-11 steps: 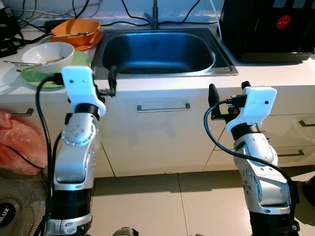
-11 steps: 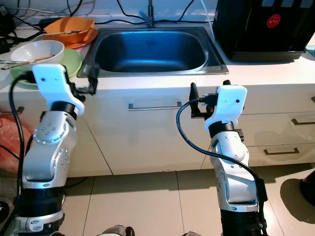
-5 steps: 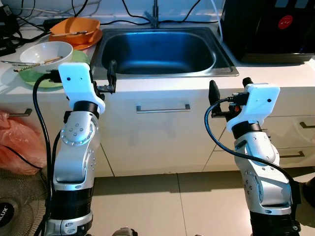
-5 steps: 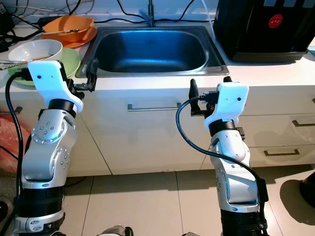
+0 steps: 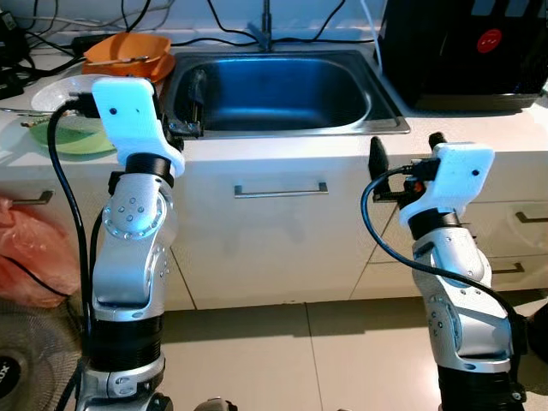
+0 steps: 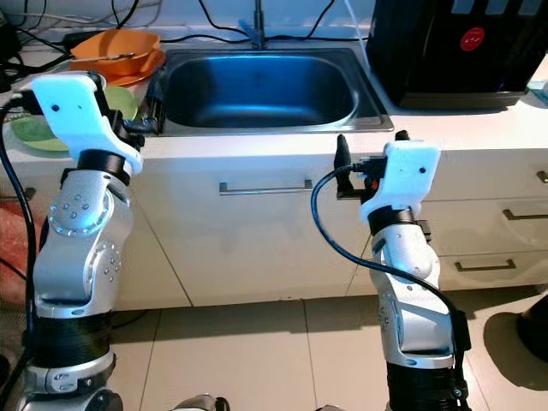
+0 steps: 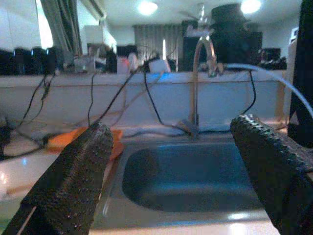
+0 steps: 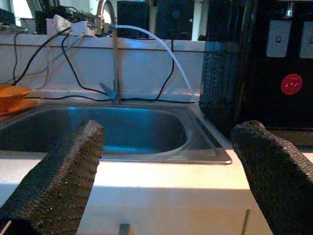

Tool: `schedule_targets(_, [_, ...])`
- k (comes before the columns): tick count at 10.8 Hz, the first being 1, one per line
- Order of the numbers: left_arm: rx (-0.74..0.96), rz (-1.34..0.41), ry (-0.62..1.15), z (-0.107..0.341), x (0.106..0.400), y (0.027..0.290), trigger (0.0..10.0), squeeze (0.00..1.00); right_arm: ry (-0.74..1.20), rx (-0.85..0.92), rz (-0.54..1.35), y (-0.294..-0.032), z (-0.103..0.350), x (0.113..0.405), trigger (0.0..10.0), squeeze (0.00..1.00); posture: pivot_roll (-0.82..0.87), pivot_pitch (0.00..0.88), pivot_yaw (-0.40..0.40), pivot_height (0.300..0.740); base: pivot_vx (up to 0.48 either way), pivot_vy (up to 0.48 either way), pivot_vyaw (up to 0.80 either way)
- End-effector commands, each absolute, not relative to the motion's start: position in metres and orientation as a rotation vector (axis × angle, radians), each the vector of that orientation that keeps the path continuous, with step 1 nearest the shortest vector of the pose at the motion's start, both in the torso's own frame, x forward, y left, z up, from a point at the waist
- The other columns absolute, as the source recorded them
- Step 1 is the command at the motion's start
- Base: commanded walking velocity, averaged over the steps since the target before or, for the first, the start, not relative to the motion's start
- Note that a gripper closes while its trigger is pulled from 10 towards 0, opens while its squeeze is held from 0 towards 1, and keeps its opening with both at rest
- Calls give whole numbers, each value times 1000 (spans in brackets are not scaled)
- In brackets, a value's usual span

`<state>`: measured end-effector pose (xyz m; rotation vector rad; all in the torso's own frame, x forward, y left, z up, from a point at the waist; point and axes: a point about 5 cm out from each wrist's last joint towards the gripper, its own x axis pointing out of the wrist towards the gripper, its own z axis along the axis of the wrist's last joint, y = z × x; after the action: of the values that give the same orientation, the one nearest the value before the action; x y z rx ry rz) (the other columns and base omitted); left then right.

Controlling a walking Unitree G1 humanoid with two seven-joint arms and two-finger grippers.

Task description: Kitchen organization

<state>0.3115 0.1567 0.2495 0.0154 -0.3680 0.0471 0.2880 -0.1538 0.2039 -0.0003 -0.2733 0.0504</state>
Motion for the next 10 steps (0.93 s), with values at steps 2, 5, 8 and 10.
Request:
schedule_targets(2, [8,90,-314,237,310,164,10000,0,-295,2,55,-154,211,288,10000,0,45,31,-1,740,0,0,228])
schedule_targets(5, [1,88,-318,239,310,161,10000,0,-283,6,57,-155,209,288,10000,0,42,35,-6,740,0,0,0])
schedule_targets(8, [9,88,-334,244,309,161,10000,0,-284,11,55,-155,209,288,10000,0,44,38,-8,740,0,0,0])
schedule_targets(10, [24,73,-358,247,308,158,10000,0,-293,9,58,-154,211,289,10000,0,44,39,-6,740,0,0,0])
